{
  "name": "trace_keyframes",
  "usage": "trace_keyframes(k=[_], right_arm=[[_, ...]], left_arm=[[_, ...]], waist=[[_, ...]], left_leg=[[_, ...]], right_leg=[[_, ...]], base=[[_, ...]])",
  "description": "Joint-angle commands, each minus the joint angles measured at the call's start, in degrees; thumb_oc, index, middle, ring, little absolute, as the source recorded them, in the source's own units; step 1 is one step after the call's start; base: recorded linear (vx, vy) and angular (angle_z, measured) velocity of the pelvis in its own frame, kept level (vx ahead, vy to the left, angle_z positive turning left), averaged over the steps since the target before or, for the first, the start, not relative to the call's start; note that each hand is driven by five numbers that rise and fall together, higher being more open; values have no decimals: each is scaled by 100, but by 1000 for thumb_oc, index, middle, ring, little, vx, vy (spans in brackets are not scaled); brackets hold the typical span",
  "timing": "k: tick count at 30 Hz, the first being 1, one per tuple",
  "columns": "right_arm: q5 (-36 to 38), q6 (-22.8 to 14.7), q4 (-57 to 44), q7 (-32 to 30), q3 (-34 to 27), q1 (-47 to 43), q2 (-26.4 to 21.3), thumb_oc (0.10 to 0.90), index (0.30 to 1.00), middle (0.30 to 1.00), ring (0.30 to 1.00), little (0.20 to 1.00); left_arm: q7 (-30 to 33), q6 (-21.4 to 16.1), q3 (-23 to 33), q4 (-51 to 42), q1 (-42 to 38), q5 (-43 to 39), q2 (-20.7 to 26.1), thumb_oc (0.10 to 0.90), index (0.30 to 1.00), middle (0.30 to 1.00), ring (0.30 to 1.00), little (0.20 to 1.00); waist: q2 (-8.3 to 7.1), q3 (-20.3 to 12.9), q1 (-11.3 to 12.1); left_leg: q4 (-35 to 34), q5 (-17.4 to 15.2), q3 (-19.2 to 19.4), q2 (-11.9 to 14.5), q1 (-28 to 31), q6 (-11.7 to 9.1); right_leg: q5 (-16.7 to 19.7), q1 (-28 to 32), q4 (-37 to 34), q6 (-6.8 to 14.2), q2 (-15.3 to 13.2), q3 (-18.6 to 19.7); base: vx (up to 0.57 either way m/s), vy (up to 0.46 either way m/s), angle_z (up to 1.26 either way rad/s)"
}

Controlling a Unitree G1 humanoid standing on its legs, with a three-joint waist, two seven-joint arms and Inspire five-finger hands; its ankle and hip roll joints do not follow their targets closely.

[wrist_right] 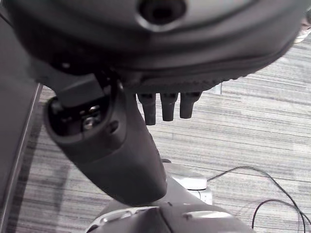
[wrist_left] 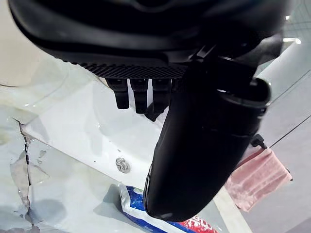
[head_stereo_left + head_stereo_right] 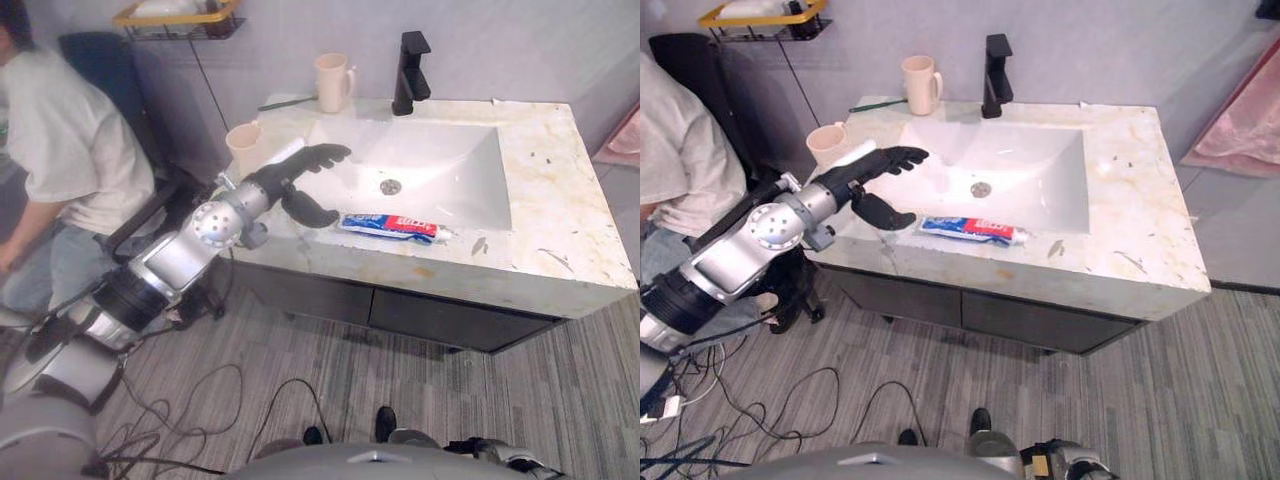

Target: Organize the bathroom.

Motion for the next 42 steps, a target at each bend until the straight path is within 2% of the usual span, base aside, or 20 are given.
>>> trace_keyframes(k=[1,11,20,33,42], right_arm=[[151,-170,114,168,12,-145,101,800,900,900,900,900],[177,-212,253,165,13,-76,228,800,900,900,900,900],[307,-288,280,68,-12,48,287,800,900,900,900,900],[595,-240,23,-218,98,177,345,800,900,900,900,900],[710,-302,87,-210,9,172,323,800,900,900,900,900]], left_arm=[[-117,-199,500,-212,-564,265,237,800,900,900,900,900],[-242,237,144,-140,-826,511,-133,800,900,900,900,900],[-402,117,198,-143,-877,353,-37,800,900,900,900,900],[-520,235,264,-302,-885,275,206,800,900,900,900,900],[-696,226,215,-269,-871,570,251,800,900,900,900,900]], waist=[[-418,-331,45],[-458,-389,-48],[-437,-371,-112],[-387,-315,-183],[-394,-279,-194]], left_leg=[[551,-182,14,-378,-630,-68],[549,-203,62,-370,-614,-73],[574,-188,76,-373,-657,-108],[678,-169,104,-382,-766,-120],[761,-180,143,-367,-811,-133]], right_leg=[[-684,470,150,164,112,-231],[-662,500,81,213,93,-230],[-646,489,50,224,83,-203],[-639,459,67,214,70,-125],[-647,464,92,197,71,-132]], base=[[0,0,0],[2,-1,0],[-1,-4,-4],[8,3,-4],[30,-14,-1]])
